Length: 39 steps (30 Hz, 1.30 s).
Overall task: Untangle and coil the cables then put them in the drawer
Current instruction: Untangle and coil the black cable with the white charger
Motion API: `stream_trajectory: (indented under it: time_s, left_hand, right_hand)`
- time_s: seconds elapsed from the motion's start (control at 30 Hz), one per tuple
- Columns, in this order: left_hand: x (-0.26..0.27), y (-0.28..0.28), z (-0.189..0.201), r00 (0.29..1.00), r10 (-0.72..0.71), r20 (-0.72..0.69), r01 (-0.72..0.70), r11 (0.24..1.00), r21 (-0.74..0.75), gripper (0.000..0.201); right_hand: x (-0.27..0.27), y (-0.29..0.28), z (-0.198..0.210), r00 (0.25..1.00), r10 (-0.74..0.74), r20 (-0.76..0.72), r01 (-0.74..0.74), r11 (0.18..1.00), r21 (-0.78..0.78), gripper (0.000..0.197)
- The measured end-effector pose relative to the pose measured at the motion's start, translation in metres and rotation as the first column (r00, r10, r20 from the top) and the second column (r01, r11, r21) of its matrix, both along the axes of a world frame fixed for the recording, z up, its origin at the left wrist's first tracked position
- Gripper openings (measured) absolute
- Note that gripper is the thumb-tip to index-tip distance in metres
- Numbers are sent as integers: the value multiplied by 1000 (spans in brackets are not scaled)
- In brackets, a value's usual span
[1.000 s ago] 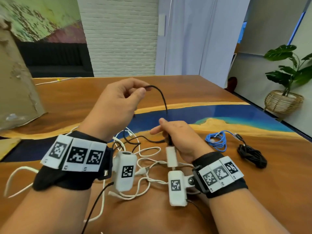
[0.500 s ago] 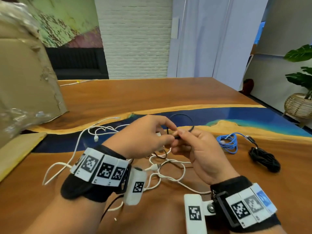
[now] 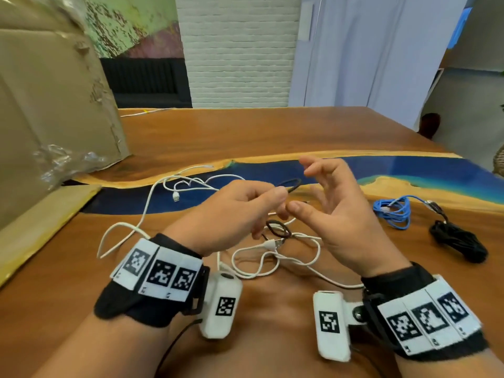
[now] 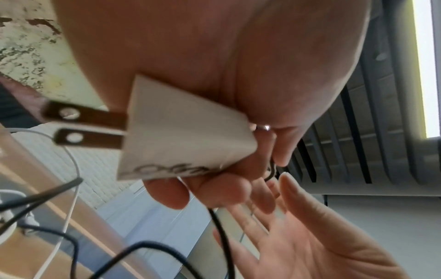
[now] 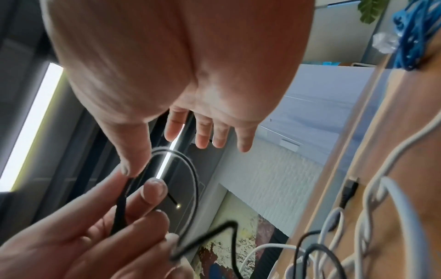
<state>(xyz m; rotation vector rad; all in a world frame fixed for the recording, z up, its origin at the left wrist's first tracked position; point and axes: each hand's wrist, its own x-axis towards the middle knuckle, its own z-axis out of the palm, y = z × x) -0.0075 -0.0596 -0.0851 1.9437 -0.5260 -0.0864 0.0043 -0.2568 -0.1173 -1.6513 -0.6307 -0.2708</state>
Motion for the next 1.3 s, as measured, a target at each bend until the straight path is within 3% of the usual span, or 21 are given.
stream_trajectory:
  time_s: [0.07, 0.1, 0.2, 0.3, 0.37, 0.47, 0.57, 0.63, 0.73, 0.8, 0.87, 0.93, 1.0, 1.03, 1.2, 1.3]
  left_hand:
    - [-2, 0, -3, 999, -44, -1, 44, 999, -20, 34]
    - [-3, 0, -3, 997, -68, -22, 67, 996, -52, 33]
    - [-3, 4, -4, 984, -155, -92, 132, 967, -217, 31]
    - [-5, 7, -3, 963, -216, -162, 129, 897, -423, 31]
    - [-6, 9, 2, 947, -248, -205, 89, 814, -574, 32]
    - [-7, 13, 11, 942, -292, -165, 54, 618, -784, 37]
    - [-7, 11, 15, 972, -186, -141, -41, 456, -889, 37]
    - [-5, 8, 13, 987, -93, -129, -78, 425, -902, 35]
    - [0, 4, 7, 988, 63, -143, -155, 505, -849, 33]
    - [1, 2, 1, 977, 178, -117, -207, 661, -721, 29]
    - [0, 0, -4, 983, 183, -22, -171, 862, -477, 26]
    - [-5, -4, -8, 999, 48, 14, -44, 980, -194, 25]
    - [-9, -6, -10, 999, -39, -12, 39, 998, -42, 32]
    - [-11, -6, -10, 997, -56, -57, 52, 997, -54, 37]
    - [-14, 2, -5, 955, -221, -197, 161, 946, -283, 46]
    - [-17, 4, 1, 902, -371, -222, 220, 836, -502, 40]
  right_hand:
    - [-4, 0, 4, 995, 80, 58, -78, 997, -29, 59]
    - [-6, 1, 4, 991, 112, 78, -107, 992, -66, 57]
    - [-8, 8, 3, 992, 124, 23, -125, 992, 33, 27]
    - [-9, 11, 3, 985, 144, -98, -122, 971, 205, 16]
    - [-9, 9, 3, 959, 202, -197, -142, 950, 279, 22]
    - [-6, 5, 1, 938, 189, -291, -115, 960, 256, 24]
    - [-9, 9, -2, 922, 144, -360, -129, 990, 64, 27]
    - [-16, 16, -1, 923, 155, -353, -191, 979, -70, 25]
    - [-26, 21, 5, 944, 193, -267, -267, 923, -276, 30]
    - [-28, 22, 7, 952, 206, -225, -279, 887, -368, 34]
    - [-30, 21, 8, 950, 218, -222, -281, 909, -307, 39]
    - [-28, 18, 9, 944, 232, -234, -265, 956, -123, 42]
    - [-24, 13, 11, 920, 279, -277, -268, 960, 76, 41]
    - [-22, 10, 11, 905, 304, -296, -267, 950, 161, 38]
    - [-14, 3, 11, 953, 167, -252, -114, 970, 214, 31]
    - [-9, -6, 13, 948, 150, -282, -58, 949, 309, 21]
